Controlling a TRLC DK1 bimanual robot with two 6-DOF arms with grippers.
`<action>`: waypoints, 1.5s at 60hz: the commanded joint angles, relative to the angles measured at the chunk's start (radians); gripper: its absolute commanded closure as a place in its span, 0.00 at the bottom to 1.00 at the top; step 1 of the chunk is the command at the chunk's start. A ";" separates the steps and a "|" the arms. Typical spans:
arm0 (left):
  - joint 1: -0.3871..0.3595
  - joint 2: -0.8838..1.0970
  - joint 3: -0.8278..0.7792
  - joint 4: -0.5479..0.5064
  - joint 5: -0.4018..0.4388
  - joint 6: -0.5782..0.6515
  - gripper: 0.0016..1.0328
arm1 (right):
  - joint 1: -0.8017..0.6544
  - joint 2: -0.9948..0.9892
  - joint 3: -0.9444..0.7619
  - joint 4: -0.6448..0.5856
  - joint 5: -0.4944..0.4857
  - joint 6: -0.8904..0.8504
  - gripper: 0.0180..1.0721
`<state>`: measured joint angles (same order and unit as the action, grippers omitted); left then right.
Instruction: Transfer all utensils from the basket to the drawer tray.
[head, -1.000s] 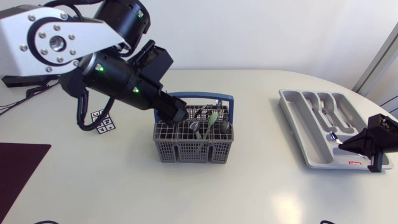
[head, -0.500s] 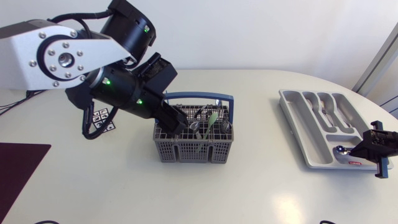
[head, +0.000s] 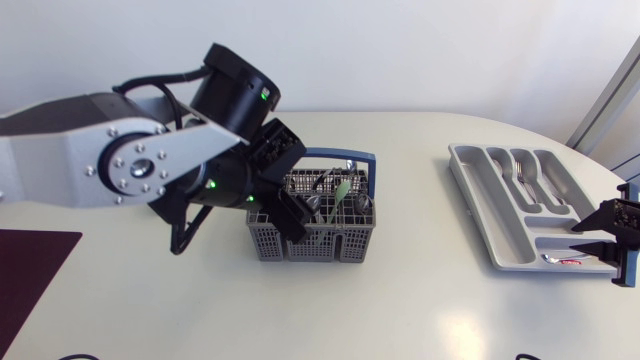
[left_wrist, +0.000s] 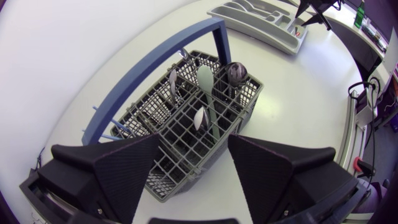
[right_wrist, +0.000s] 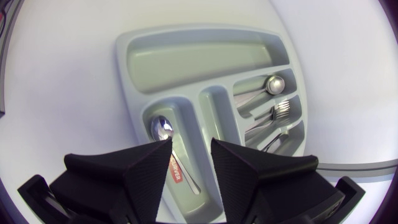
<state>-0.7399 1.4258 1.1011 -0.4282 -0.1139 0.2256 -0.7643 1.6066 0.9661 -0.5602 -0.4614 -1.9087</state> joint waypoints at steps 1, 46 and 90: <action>-0.027 -0.002 -0.083 0.069 -0.029 0.044 0.30 | 0.034 -0.054 -0.053 -0.043 -0.019 0.073 0.51; 0.008 0.039 -0.198 0.387 -0.046 0.109 0.61 | 0.230 -0.375 -0.216 -0.162 -0.187 0.341 0.51; -0.007 0.130 -0.185 0.467 -0.041 0.092 0.89 | 0.296 -0.416 -0.314 -0.067 -0.181 0.396 0.51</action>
<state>-0.7406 1.5368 0.9188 0.0181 -0.1585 0.3149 -0.4728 1.2011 0.6888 -0.6395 -0.6399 -1.5249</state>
